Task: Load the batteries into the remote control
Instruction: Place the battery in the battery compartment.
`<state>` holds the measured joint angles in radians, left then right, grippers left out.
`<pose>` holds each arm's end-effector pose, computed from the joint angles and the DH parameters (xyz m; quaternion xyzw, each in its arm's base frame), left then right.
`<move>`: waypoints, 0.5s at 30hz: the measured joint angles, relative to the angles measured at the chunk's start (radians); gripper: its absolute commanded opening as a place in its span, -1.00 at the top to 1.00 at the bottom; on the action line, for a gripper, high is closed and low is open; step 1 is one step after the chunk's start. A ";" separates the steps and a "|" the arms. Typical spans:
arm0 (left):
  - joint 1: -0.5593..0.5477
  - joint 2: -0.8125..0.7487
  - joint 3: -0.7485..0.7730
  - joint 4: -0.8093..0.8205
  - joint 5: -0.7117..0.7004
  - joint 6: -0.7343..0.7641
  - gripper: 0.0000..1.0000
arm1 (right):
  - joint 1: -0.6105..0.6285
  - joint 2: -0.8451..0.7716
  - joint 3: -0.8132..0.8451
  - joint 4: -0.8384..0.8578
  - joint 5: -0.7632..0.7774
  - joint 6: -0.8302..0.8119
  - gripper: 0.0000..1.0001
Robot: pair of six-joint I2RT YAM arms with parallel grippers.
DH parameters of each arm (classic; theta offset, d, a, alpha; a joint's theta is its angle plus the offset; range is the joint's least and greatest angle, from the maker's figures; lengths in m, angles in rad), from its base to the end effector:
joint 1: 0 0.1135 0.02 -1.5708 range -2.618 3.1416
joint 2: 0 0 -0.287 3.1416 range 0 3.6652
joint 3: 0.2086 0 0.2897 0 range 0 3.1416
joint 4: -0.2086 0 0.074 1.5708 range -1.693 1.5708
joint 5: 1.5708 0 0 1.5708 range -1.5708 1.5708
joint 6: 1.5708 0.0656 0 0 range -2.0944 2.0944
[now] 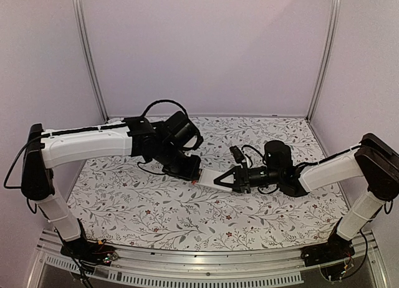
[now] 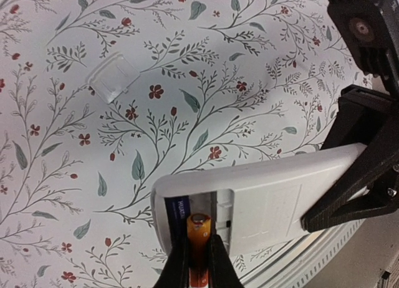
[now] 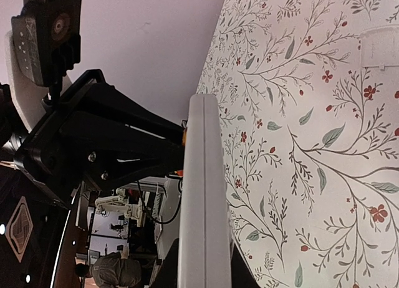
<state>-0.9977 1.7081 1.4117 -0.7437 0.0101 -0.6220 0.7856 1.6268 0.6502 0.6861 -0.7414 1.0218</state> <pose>0.2264 -0.3520 0.2520 0.1815 0.9478 -0.1933 0.1773 0.2244 0.2871 0.1637 -0.1268 0.7678 0.6171 0.1162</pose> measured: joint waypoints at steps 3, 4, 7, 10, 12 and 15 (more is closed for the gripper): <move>0.000 0.005 0.010 -0.009 -0.007 0.000 0.86 | 0.002 0.006 0.000 0.013 0.004 0.008 1.00; 0.000 0.008 0.014 -0.013 -0.008 0.000 0.86 | 0.002 0.008 0.000 0.017 0.005 0.011 1.00; -0.001 0.017 0.021 -0.024 -0.016 0.000 0.86 | 0.004 0.018 -0.001 0.029 0.008 0.020 1.00; -0.002 0.022 0.024 -0.031 -0.021 -0.001 0.85 | 0.007 0.025 -0.003 0.039 0.011 0.033 1.00; -0.002 0.023 0.024 -0.033 -0.023 -0.001 0.85 | 0.008 0.027 -0.003 0.042 0.011 0.038 1.00; -0.003 0.026 0.029 -0.037 -0.025 -0.001 0.84 | 0.008 0.029 -0.003 0.045 0.012 0.042 1.00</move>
<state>-1.0008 1.7340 1.4403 -0.7807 -0.0147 -0.6231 0.7940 1.6562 0.6476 0.7311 -0.7296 1.0634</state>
